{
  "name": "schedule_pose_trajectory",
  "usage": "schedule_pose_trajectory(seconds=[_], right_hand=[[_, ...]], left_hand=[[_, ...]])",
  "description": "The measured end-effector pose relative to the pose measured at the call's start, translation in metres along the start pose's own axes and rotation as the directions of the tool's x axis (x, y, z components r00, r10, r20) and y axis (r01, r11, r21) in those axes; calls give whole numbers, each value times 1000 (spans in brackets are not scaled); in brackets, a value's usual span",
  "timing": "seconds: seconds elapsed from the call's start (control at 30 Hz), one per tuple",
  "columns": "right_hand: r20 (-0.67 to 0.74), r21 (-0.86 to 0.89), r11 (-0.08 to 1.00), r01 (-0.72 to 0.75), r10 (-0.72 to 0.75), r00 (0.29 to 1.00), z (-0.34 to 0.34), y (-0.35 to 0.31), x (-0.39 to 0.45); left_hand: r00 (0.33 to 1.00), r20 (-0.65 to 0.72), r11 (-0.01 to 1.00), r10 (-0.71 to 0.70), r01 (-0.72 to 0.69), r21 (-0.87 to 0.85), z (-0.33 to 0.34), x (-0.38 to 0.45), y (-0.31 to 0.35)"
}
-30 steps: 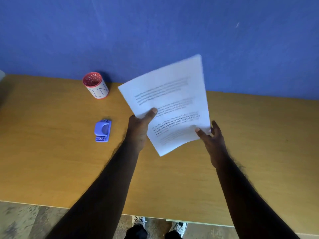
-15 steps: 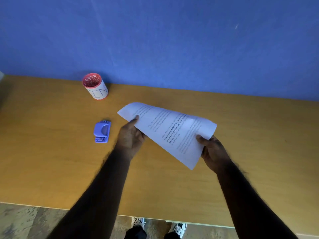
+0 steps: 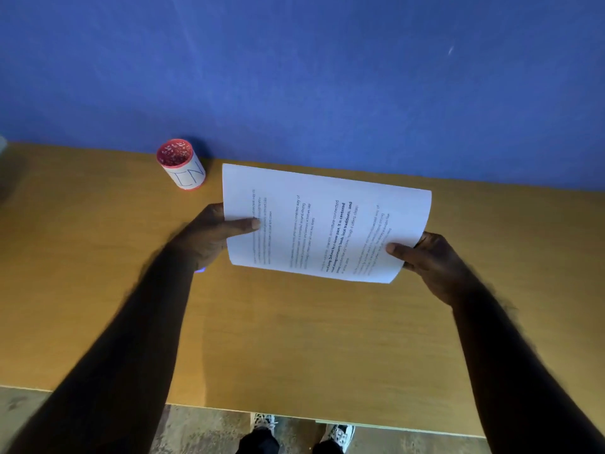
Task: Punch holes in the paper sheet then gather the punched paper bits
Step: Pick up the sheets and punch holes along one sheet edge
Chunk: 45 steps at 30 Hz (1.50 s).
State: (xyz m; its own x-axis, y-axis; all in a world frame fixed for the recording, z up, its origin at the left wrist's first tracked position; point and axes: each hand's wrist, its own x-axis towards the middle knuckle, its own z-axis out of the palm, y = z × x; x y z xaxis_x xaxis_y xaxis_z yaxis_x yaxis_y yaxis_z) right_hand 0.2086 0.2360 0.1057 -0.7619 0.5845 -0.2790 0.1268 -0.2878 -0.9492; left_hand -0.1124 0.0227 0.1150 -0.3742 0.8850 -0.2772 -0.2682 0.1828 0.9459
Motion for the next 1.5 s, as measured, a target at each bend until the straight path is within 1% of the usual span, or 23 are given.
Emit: schedule_pose_trajectory(seconds=[0.1,0.2,0.37,0.43,0.5,0.57,0.7,0.83,0.9,0.97,1.0,1.03,1.07,1.1,1.17,1.23,1.3,1.33,1.4,1.5], right_hand=[[-71,-42,998,43,-46,996,0,2,2],[-159,-90,994,54,-68,985,1,10,3],[-304,-148,989,-16,-30,952,3,27,3],[-367,-172,983,-66,-1,930,4,37,2],[-385,-211,970,-119,30,923,4,45,1],[-380,-239,960,-147,47,924,5,49,1],[-374,-218,967,-128,38,927,3,50,0],[-408,-222,960,-171,68,910,5,54,-1],[-444,-193,972,-131,33,895,6,52,0],[-507,-213,972,-101,-21,862,10,51,1],[-543,-224,965,-135,-9,839,14,53,2],[-562,-212,958,-195,44,826,19,54,2],[-546,-165,954,-251,124,829,25,57,1],[-495,-89,954,-286,207,844,33,59,0],[-354,74,940,-332,336,873,46,58,-1],[-201,132,934,-331,353,914,55,55,-2],[-116,176,946,-273,295,948,60,54,-1],[-112,203,950,-236,262,958,61,53,0],[-150,227,956,-184,221,964,60,52,2],[-216,162,970,-184,217,952,52,48,4]], left_hand=[[993,-83,991,80,-71,113,5,1,-3],[976,-177,973,125,-86,212,10,1,-12],[960,-254,966,117,-51,253,20,0,-36],[962,-261,963,82,-10,269,25,-1,-48],[966,-253,954,50,29,299,26,-2,-57],[964,-261,952,46,37,305,23,-3,-61],[967,-250,951,52,28,308,19,-2,-62],[968,-251,953,16,61,297,21,-3,-69],[959,-283,965,17,59,257,23,-3,-67],[941,-337,986,-16,71,152,28,-3,-65],[931,-361,994,-46,78,76,31,-4,-66],[923,-376,997,-79,82,-10,34,-6,-67],[918,-380,992,-111,77,-103,38,-7,-68],[917,-373,978,-138,68,-196,43,-9,-70],[924,-342,939,-170,47,-340,55,-12,-72],[931,-314,913,-185,45,-406,67,-16,-77],[930,-298,895,-217,67,-441,78,-20,-83],[931,-283,889,-231,84,-449,82,-22,-86],[938,-234,881,-254,125,-457,84,-24,-89],[945,-167,841,-282,159,-517,73,-24,-86]])
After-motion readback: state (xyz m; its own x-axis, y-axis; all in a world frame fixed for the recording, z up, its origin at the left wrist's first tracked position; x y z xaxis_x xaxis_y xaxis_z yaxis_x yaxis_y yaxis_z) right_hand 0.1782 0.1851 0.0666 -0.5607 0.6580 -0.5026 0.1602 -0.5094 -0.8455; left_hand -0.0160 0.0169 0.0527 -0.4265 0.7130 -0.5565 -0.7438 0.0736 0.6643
